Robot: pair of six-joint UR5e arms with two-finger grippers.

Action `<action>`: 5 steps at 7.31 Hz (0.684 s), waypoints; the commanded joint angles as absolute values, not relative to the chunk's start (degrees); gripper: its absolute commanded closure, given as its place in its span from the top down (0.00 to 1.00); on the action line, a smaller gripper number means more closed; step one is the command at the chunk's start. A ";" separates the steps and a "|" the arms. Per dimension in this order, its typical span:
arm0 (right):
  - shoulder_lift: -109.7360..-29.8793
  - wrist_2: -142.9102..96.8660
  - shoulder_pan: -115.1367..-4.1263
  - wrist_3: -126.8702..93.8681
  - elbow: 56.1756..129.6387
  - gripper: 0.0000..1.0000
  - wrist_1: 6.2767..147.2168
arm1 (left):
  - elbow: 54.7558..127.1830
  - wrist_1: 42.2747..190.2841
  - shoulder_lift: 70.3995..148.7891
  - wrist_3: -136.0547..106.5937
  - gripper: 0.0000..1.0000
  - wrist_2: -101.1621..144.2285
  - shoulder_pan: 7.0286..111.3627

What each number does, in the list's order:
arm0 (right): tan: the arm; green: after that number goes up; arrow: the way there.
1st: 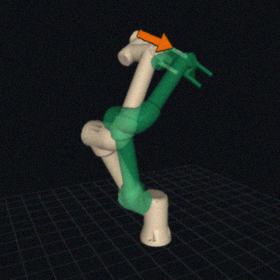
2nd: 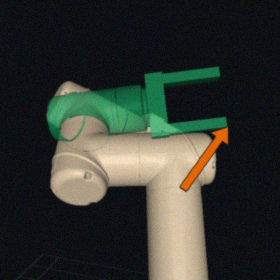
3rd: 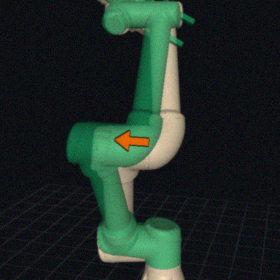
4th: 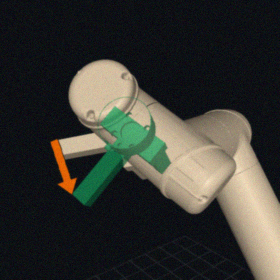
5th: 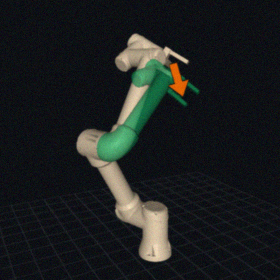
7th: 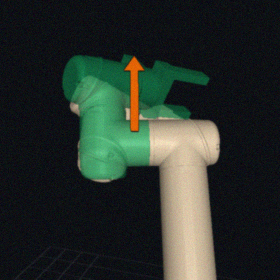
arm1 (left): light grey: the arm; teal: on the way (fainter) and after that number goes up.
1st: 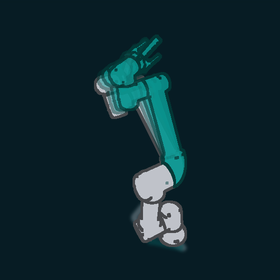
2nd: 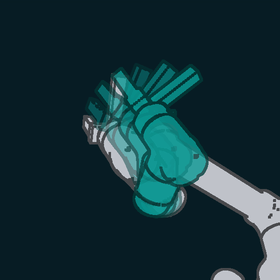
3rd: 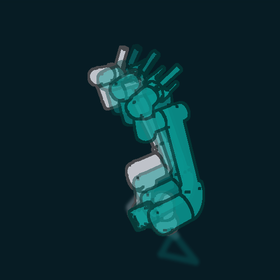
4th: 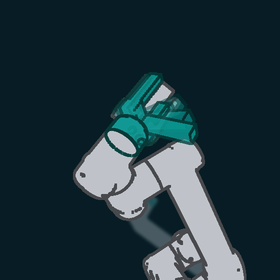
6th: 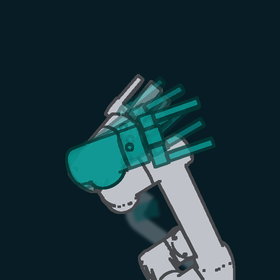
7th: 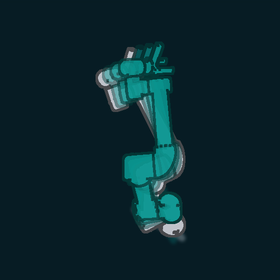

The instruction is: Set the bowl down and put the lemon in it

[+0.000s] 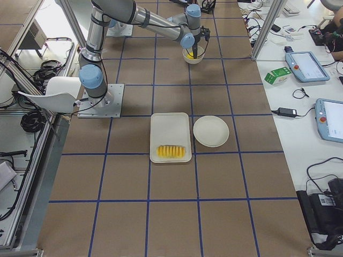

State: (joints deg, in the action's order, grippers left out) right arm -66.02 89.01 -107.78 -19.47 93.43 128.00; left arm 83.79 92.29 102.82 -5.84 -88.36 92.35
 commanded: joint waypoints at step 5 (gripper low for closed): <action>-87.89 89.21 -105.21 -18.99 92.20 1.00 99.77 | 84.81 92.90 98.28 -5.27 1.00 -88.42 93.43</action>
